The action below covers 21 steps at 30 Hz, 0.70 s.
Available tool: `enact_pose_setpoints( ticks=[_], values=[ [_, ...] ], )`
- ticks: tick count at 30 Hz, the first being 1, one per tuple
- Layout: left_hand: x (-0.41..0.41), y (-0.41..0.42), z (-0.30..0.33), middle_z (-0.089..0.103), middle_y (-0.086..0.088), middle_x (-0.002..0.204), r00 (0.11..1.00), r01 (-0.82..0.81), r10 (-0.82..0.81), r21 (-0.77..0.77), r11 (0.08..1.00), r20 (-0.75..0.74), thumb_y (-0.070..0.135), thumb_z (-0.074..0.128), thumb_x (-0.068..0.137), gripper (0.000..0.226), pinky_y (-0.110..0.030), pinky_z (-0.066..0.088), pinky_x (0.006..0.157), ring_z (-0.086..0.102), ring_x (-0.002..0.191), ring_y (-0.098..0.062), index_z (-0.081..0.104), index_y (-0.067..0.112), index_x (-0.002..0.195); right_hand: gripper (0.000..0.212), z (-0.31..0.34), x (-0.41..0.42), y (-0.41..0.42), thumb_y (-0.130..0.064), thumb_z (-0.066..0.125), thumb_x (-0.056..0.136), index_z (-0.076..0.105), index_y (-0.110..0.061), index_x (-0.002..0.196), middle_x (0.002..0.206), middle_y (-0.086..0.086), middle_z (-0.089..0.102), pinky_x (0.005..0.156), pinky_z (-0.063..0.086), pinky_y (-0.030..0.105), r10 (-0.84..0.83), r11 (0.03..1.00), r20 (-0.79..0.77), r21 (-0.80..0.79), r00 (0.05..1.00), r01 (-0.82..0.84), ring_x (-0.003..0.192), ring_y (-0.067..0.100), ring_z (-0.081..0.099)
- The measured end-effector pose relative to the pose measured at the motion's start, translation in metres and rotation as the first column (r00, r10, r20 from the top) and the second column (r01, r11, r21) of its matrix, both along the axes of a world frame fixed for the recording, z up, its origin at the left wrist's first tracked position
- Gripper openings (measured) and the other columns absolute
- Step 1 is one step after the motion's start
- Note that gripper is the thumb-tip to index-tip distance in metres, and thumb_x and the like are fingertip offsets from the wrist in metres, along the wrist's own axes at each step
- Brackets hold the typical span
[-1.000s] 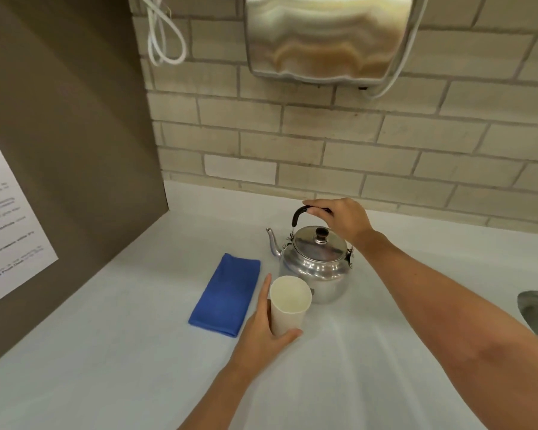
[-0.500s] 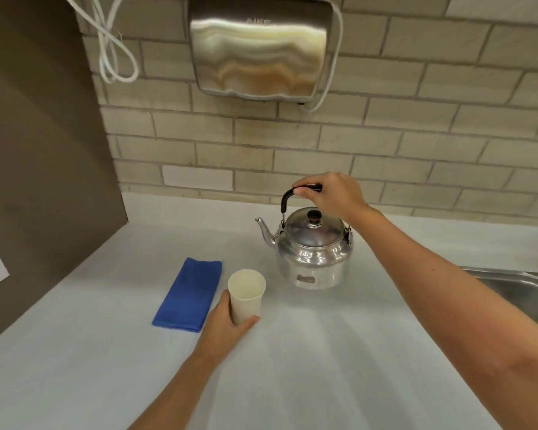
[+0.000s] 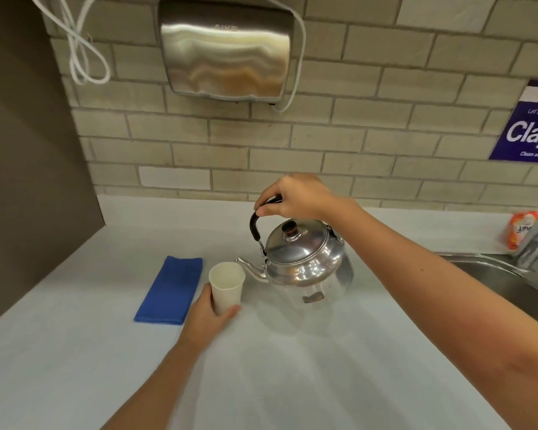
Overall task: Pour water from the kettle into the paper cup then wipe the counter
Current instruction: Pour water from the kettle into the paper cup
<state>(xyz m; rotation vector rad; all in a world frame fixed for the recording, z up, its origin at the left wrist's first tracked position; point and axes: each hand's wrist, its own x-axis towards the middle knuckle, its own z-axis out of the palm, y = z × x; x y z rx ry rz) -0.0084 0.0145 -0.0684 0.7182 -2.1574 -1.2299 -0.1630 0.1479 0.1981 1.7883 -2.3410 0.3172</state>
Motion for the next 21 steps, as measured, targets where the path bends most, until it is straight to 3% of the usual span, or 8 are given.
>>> enact_pose_setpoints(
  ticks=[5,11,21],
  values=[
    [-0.001,-0.002,-0.002,0.049,0.015,0.112,1.0,0.0,0.0,-0.01,1.0,0.016,0.043,0.077,0.067,0.077,-0.027,0.041,0.08,0.049,0.099,-0.008,0.036,0.027,0.13,0.022,0.001,0.014,-0.01,-0.052,0.059,0.081,0.069,-0.04,0.096,0.08,-0.011,0.071,0.048,0.032,0.023,0.043,0.998,-0.104,0.051,0.994,-0.038,0.064,0.007,0.049],
    [-0.001,0.0,-0.001,0.048,0.015,0.113,1.0,0.014,-0.014,0.004,1.0,-0.001,0.04,0.078,0.068,0.077,-0.026,0.04,0.082,0.049,0.1,-0.008,0.035,0.027,0.131,0.02,0.006,0.021,-0.016,-0.049,0.06,0.081,0.069,-0.039,0.096,0.078,-0.014,0.067,0.047,0.031,0.023,0.078,0.993,-0.158,0.101,0.984,-0.062,0.07,0.01,0.054],
    [-0.001,0.001,0.001,0.048,0.013,0.115,1.0,0.01,-0.011,0.01,1.0,0.008,0.038,0.077,0.069,0.078,-0.026,0.041,0.083,0.048,0.102,-0.009,0.034,0.025,0.132,0.021,0.015,0.029,-0.017,-0.049,0.061,0.081,0.069,-0.038,0.097,0.069,-0.015,0.058,0.046,0.029,0.023,0.088,0.99,-0.204,0.128,0.975,-0.062,0.055,0.005,0.045]
  ],
)
